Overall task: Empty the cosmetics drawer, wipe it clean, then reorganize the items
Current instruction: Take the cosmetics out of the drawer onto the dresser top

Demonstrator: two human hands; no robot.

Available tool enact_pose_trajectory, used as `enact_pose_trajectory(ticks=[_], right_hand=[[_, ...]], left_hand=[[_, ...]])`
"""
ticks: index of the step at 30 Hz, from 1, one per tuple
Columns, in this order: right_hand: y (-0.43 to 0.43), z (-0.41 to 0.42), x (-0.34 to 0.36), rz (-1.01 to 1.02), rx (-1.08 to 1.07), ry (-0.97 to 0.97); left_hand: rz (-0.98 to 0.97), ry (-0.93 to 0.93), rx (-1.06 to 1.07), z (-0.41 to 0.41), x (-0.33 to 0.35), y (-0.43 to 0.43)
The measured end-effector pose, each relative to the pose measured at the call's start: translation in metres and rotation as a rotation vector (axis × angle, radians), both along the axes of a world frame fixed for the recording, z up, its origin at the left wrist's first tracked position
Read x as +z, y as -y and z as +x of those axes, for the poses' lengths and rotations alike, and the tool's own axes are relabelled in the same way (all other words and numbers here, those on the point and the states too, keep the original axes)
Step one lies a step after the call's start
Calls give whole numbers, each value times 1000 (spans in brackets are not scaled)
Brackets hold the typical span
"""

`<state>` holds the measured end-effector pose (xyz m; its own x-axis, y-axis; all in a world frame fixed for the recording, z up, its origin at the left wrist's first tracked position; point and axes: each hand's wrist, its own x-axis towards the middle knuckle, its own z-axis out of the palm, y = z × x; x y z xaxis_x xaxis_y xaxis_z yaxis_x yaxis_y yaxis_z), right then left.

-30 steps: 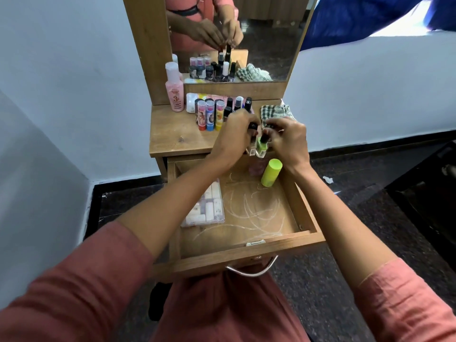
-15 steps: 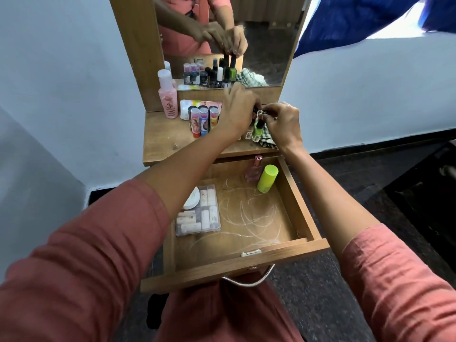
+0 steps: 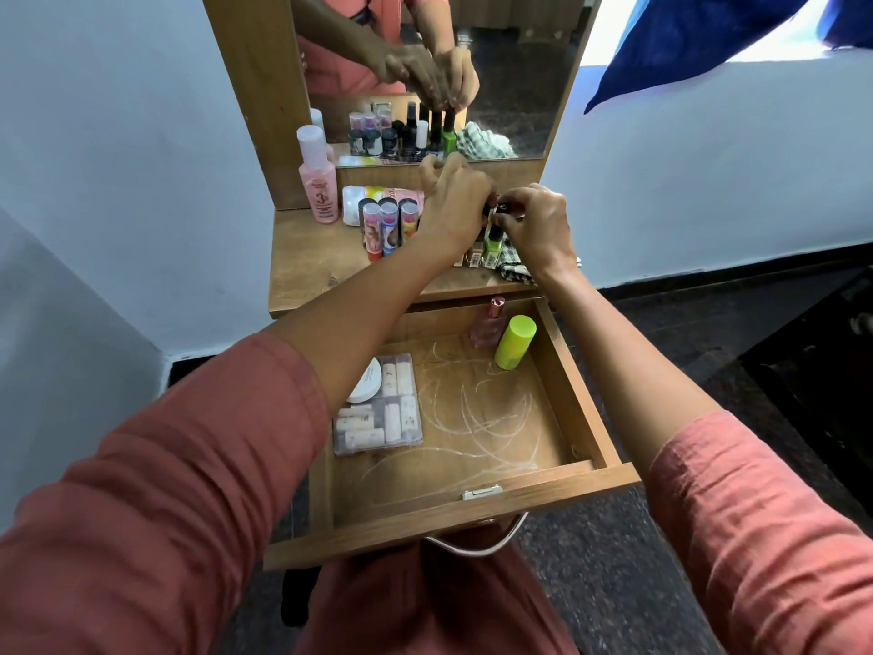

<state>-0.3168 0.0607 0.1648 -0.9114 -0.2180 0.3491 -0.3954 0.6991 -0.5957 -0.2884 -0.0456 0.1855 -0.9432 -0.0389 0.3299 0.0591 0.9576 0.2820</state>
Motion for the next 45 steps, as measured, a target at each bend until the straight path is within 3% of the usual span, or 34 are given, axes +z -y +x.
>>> enact_pose_trajectory(ticks=[37,45], right_hand=[[0,12,-3,30,37,4],[-11,17,-15,0,2,4]], left_hand=[[104,-31,55,-6,-16,-2],[137,-125,22,15,-18,-3]])
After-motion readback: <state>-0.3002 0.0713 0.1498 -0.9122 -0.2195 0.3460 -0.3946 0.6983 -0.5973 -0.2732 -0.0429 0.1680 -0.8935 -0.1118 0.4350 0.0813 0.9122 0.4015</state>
